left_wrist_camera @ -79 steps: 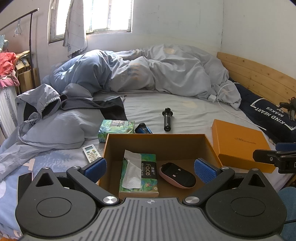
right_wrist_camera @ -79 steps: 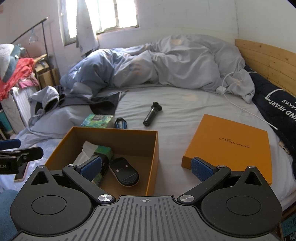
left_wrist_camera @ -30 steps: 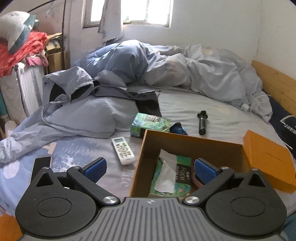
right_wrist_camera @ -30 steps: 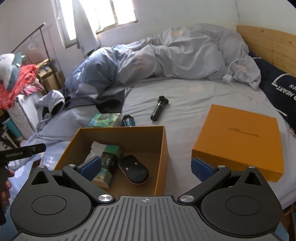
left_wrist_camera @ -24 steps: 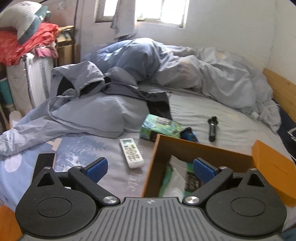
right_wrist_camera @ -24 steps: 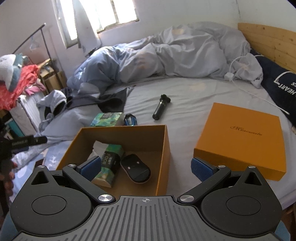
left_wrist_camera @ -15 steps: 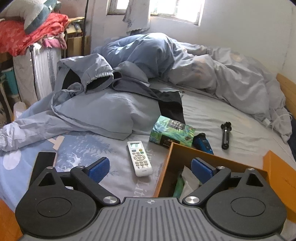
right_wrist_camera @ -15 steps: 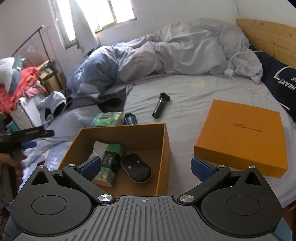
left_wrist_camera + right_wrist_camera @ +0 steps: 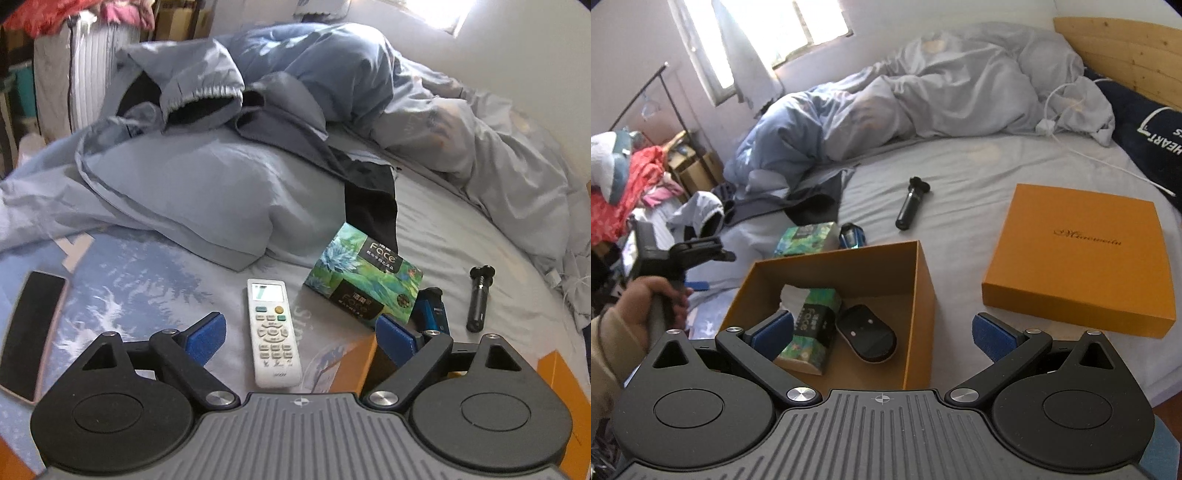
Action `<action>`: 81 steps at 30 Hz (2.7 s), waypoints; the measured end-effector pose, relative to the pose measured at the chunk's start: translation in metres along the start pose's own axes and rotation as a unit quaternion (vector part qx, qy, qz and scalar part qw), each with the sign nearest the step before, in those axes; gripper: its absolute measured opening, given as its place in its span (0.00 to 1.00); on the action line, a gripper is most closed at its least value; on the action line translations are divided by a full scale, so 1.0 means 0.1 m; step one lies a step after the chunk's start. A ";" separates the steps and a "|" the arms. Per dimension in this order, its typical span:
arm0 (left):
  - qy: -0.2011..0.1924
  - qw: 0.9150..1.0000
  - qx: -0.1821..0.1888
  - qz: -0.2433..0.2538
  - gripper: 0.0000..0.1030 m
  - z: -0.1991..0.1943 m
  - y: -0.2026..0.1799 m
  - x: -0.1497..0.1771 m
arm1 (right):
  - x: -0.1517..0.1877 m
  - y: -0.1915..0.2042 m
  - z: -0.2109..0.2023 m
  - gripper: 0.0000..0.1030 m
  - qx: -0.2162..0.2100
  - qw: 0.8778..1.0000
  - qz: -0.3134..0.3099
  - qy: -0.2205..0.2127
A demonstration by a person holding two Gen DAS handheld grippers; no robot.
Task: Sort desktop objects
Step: 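Move the left tool away from the box toward the white remote, then lower the left tool over the white remote and close on it, then lift the white remote with the left tool and carry it over the box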
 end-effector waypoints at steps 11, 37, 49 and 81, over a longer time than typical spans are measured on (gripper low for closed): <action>0.072 0.997 -0.008 -0.032 0.85 0.66 0.17 0.12 | 0.03 -0.15 0.06 1.00 -0.009 0.999 0.042 0.018; 0.166 0.985 -0.042 -0.018 0.84 1.30 0.24 0.07 | 0.11 -0.28 0.21 1.00 -0.006 0.995 0.085 0.041; 0.184 0.979 -0.080 0.028 0.74 1.33 0.22 0.06 | 0.12 -0.28 0.22 1.00 -0.013 0.995 0.090 0.047; 0.110 0.994 -0.017 0.006 0.47 0.62 0.81 -0.25 | 0.09 -0.27 0.18 1.00 -0.013 0.996 0.081 0.038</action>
Point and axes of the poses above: each gripper's, at about its wrist camera, not at the fingertips, and z roughly the way its jaws point, y to its left, x to its underside, the point moved 7 cm from there along z, roughly the way its jaws point, and after that the axes turned 3 degrees about -y, right-handed, at the moved point
